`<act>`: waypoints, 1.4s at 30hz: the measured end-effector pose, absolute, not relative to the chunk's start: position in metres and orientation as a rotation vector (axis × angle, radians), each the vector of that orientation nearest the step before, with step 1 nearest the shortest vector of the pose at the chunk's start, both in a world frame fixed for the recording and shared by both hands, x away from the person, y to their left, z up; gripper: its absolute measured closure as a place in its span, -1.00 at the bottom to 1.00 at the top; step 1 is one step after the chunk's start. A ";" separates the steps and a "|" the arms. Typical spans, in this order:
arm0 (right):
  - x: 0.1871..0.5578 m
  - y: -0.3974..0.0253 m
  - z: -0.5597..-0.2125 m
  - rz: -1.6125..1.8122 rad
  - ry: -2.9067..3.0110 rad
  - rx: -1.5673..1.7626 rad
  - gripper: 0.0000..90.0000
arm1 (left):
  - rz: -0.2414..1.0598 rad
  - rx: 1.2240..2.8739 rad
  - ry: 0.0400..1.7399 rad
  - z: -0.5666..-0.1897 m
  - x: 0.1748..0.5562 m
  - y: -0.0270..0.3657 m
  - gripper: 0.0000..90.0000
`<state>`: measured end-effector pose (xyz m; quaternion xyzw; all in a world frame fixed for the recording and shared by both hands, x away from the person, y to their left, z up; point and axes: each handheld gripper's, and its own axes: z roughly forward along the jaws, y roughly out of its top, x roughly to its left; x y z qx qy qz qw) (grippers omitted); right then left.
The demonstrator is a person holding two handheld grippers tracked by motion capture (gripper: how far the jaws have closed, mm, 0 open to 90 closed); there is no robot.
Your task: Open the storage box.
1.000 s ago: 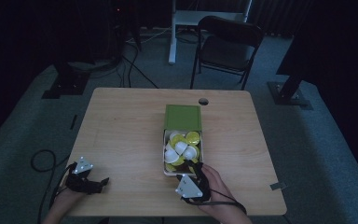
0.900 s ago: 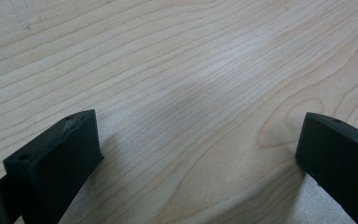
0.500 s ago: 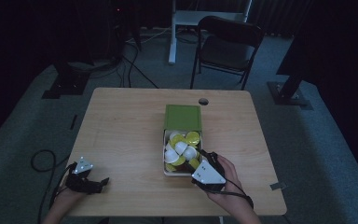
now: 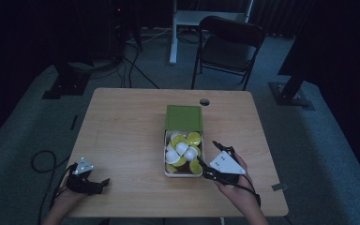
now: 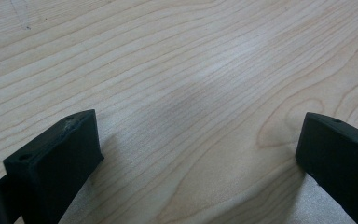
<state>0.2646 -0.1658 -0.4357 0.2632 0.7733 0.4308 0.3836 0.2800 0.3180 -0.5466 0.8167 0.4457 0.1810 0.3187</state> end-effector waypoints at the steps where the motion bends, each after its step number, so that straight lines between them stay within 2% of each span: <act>1: 0.266 -0.169 -0.436 1.108 1.962 0.690 -0.42 | 0.476 2.148 1.172 -0.547 0.280 0.318 -1.00; 4: 0.268 -0.174 -0.437 1.128 1.955 0.733 -0.46 | 0.476 2.148 1.172 -0.547 0.280 0.318 -1.00; 5: 0.271 -0.180 -0.439 1.132 1.930 0.777 -0.53 | 0.476 2.148 1.172 -0.547 0.280 0.318 -1.00; 14: 0.279 -0.205 -0.448 1.130 1.854 0.919 -0.62 | 0.477 2.148 1.172 -0.547 0.280 0.318 -1.00; 42: 0.291 -0.271 -0.505 1.051 1.776 1.292 -0.70 | 0.477 2.148 1.172 -0.547 0.280 0.318 -1.00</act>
